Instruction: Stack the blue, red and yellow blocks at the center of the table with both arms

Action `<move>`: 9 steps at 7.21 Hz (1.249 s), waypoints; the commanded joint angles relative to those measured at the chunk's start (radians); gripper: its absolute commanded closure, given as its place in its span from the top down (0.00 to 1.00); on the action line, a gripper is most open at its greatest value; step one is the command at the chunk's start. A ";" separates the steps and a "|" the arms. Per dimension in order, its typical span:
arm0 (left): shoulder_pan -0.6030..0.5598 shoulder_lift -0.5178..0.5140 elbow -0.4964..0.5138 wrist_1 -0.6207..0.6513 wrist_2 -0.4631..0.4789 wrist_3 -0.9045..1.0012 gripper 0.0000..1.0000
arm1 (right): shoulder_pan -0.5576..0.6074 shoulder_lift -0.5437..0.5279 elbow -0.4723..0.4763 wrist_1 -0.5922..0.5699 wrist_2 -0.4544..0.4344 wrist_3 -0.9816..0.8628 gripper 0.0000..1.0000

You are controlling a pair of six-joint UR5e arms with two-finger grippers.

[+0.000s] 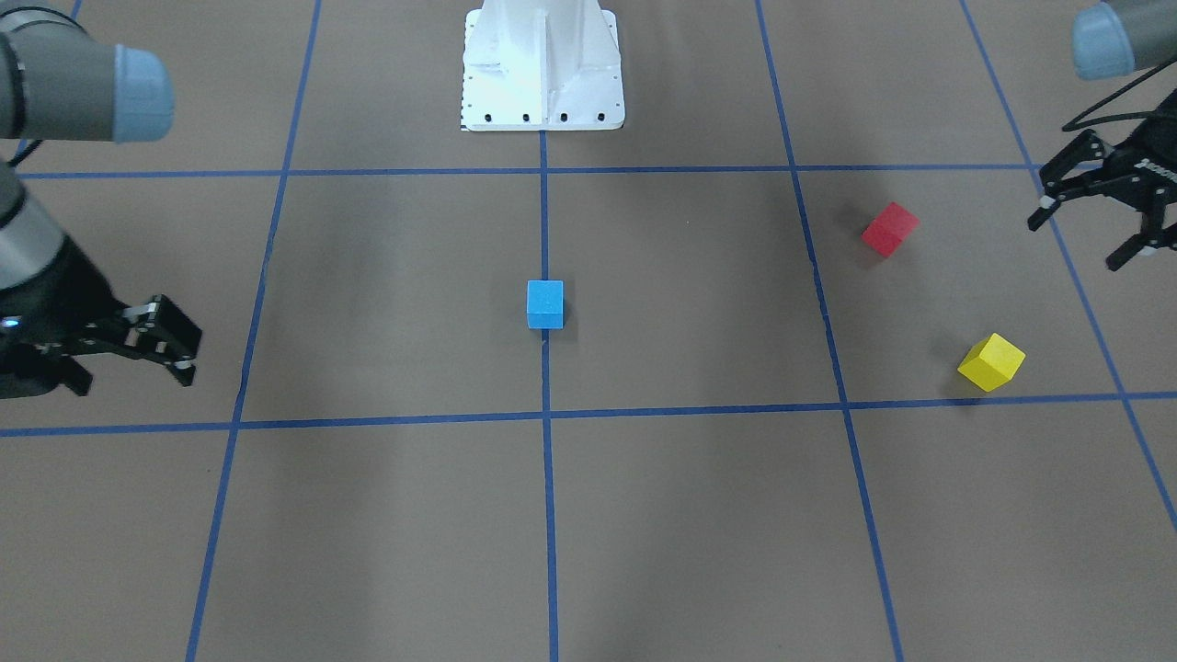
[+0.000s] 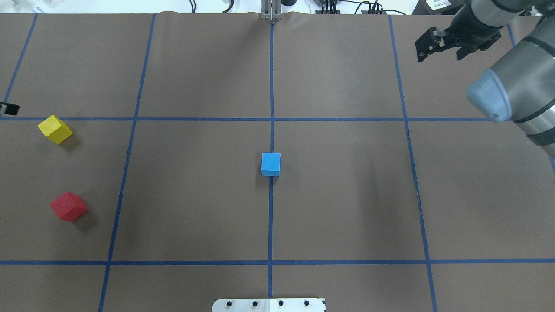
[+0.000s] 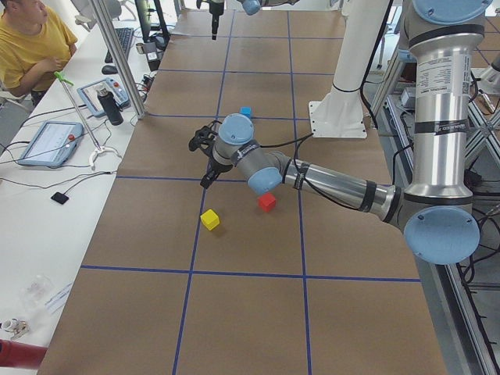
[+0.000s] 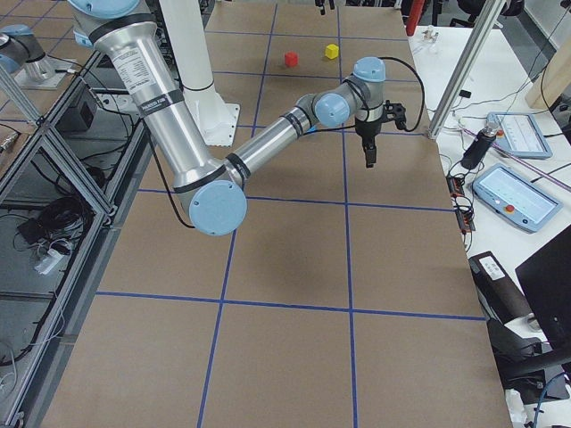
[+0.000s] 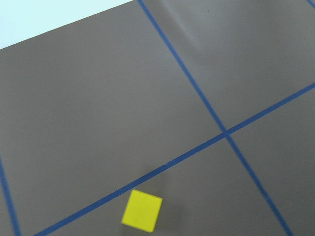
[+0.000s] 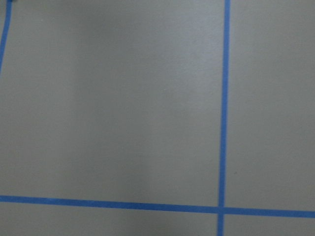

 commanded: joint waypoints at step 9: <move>0.530 0.201 0.008 -0.115 0.352 -0.054 0.99 | 0.570 -0.447 -0.087 -0.011 0.146 -0.888 1.00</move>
